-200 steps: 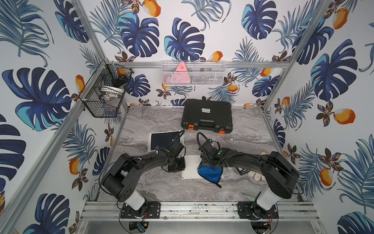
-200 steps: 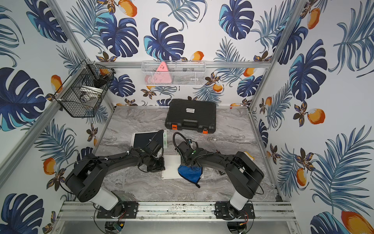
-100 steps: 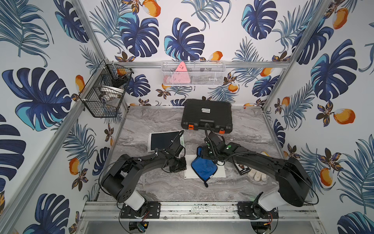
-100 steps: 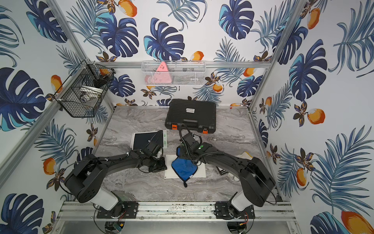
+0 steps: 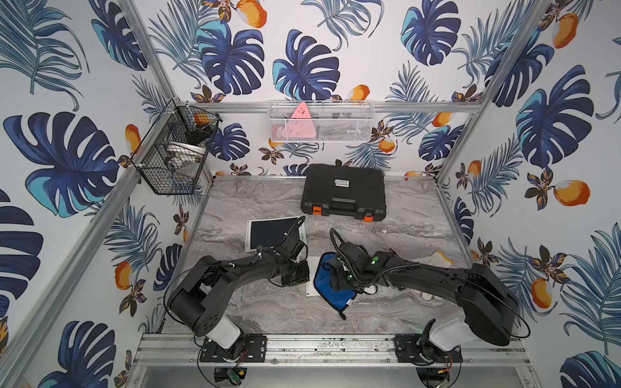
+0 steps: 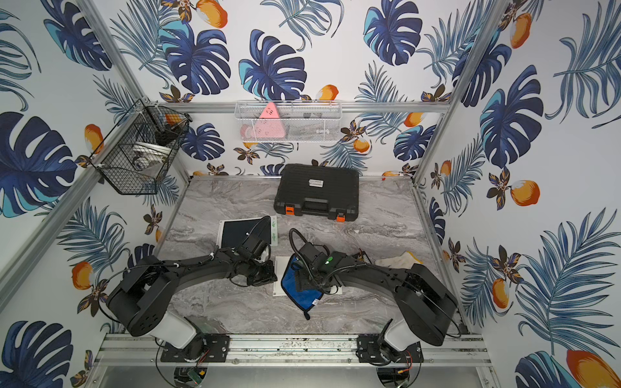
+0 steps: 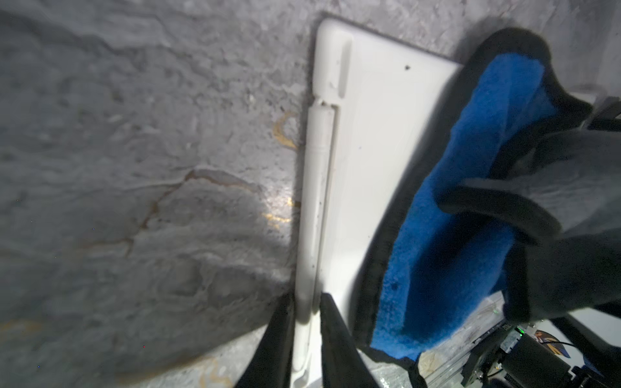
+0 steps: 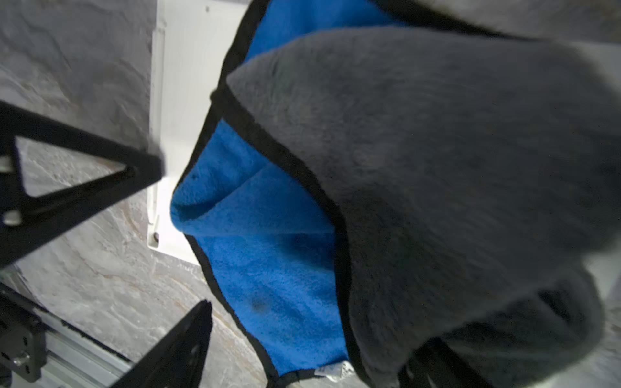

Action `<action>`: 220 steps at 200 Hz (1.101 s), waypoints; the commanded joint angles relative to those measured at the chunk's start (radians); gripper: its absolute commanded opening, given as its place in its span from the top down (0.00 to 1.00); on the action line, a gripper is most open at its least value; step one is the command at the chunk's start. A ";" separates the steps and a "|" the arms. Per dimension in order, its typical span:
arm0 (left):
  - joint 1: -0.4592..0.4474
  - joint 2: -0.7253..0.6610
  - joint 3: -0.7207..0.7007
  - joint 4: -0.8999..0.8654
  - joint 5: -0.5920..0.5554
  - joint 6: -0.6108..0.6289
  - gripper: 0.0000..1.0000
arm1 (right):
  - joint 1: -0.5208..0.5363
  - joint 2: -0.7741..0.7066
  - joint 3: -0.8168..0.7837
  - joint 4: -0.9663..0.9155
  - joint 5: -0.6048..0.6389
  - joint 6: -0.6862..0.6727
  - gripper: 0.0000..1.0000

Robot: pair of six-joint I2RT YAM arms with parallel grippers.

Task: Wipe the drawing tablet
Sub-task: Wipe the dirt from the drawing tablet.

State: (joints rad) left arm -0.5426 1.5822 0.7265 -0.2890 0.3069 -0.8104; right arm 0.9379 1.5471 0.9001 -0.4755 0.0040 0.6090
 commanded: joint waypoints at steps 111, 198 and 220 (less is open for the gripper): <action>-0.002 0.038 -0.050 -0.171 -0.148 -0.025 0.84 | 0.064 0.230 0.087 -0.067 0.326 0.106 0.87; -0.002 0.071 -0.045 -0.203 -0.197 -0.012 0.88 | -0.305 0.135 0.026 -0.129 0.240 -0.019 1.00; -0.002 0.065 -0.051 -0.203 -0.201 -0.011 0.88 | -0.282 0.218 0.111 -0.135 0.213 -0.056 1.00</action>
State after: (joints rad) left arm -0.5446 1.6093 0.7124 -0.1970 0.3374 -0.8238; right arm 0.6399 1.6943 0.9543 -0.5407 0.2401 0.6083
